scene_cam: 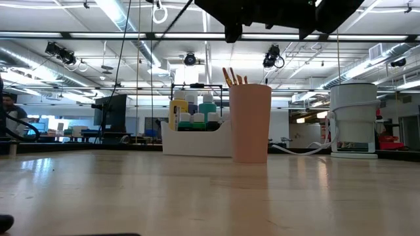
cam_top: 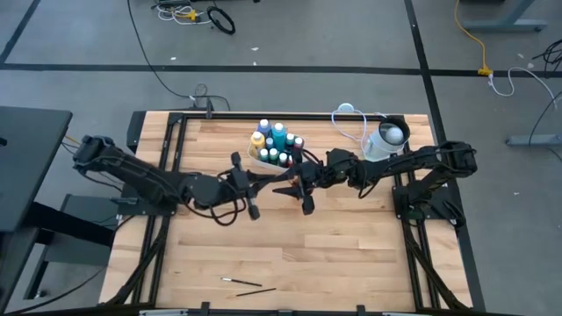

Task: Pick & Place Paint Supplies
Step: Put the black paint brush into the orange cup

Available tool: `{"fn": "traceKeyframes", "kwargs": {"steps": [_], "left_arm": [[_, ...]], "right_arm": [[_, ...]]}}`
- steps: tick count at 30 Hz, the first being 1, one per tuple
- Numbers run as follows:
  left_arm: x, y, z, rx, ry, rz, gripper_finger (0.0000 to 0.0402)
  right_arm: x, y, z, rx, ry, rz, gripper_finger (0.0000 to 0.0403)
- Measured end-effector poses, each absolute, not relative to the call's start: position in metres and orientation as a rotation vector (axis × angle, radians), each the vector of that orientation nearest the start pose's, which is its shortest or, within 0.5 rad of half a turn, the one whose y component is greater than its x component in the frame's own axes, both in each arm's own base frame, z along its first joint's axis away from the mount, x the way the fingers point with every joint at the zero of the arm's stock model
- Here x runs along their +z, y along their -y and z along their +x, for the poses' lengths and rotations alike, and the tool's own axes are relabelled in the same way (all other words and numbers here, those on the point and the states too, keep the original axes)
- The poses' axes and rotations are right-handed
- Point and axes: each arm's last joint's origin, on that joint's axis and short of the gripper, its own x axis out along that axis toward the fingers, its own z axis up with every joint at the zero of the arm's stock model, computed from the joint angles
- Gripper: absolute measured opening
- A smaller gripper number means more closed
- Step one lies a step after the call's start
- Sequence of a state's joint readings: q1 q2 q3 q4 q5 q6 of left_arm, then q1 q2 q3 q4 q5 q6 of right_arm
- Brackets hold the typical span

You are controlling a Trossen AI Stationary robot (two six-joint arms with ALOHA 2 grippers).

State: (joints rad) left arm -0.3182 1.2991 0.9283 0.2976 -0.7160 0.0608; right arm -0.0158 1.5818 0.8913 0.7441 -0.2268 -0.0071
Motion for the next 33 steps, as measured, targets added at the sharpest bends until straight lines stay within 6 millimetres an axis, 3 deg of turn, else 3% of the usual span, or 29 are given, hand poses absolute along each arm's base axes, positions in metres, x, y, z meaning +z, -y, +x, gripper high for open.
{"fn": "traceKeyframes", "kwargs": {"steps": [6,19,29,33], "left_arm": [[0.314,0.069,0.289,0.387,-0.07,0.101,0.0002],[0.303,0.08,0.284,0.385,-0.153,0.09,0.0011],[0.259,0.06,0.267,0.617,-0.494,-0.039,0.0088],[0.225,0.052,0.268,0.692,-0.565,-0.104,0.0127]], "right_arm": [[0.262,-0.001,0.346,0.211,0.044,-0.001,0.0135],[0.255,0.005,0.346,0.176,-0.031,-0.017,0.0135],[0.254,0.005,0.346,0.182,-0.044,-0.016,0.0135],[0.254,0.004,0.346,0.201,-0.043,-0.015,0.0135]]}}
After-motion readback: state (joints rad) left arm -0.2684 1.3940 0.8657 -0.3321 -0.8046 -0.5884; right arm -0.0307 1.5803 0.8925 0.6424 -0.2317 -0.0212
